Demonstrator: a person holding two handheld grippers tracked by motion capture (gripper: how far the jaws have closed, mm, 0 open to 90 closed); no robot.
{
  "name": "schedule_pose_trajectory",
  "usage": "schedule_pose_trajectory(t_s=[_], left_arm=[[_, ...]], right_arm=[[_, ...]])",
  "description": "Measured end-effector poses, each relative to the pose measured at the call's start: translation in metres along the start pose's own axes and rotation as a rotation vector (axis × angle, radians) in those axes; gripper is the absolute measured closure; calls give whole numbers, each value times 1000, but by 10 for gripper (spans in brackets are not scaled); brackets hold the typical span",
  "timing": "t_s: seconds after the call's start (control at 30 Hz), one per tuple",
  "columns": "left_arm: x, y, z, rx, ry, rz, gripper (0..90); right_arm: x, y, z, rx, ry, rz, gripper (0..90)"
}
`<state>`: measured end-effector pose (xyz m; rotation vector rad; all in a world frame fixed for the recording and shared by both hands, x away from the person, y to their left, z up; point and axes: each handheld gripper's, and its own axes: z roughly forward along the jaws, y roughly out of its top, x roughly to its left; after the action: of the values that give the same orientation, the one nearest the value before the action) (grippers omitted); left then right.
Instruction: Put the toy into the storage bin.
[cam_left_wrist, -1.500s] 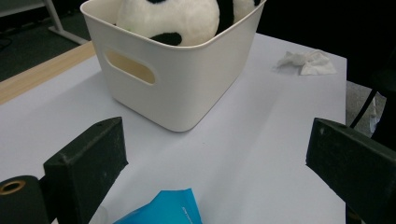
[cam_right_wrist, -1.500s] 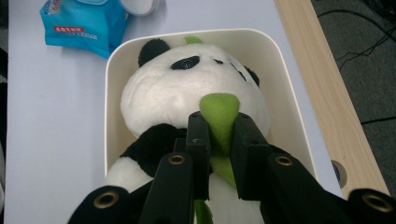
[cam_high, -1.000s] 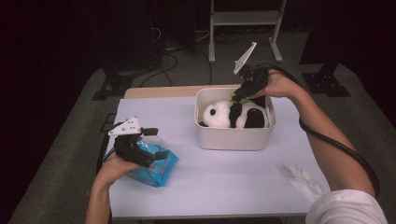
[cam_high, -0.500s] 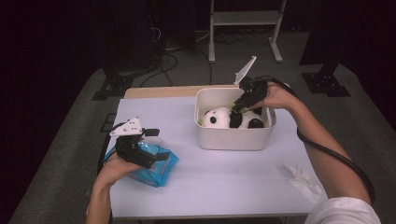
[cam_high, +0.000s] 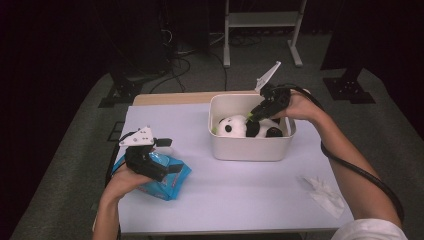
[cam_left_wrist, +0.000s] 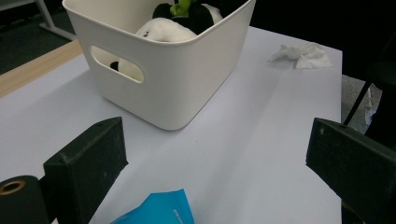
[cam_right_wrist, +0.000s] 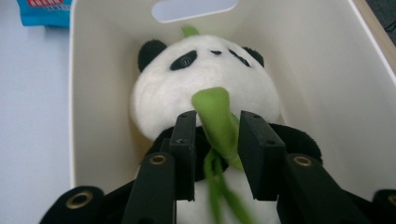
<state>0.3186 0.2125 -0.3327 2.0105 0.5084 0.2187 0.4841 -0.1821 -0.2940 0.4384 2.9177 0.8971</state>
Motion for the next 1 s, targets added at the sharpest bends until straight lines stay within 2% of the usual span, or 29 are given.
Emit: schedule_pose_trajectory(t_s=[0.07, 0.27, 1.0], left_arm=[[0, 0, -1, -1, 2, 1, 39], [-2, -1, -3, -5, 6, -2, 39], [-7, -1, -2, 6, 9, 1, 39]], right_arm=[[2, -1, -4, -19, -1, 4, 635], [8, -4, -17, -29, -23, 7, 597], [32, -30, -53, -87, -67, 25, 563]])
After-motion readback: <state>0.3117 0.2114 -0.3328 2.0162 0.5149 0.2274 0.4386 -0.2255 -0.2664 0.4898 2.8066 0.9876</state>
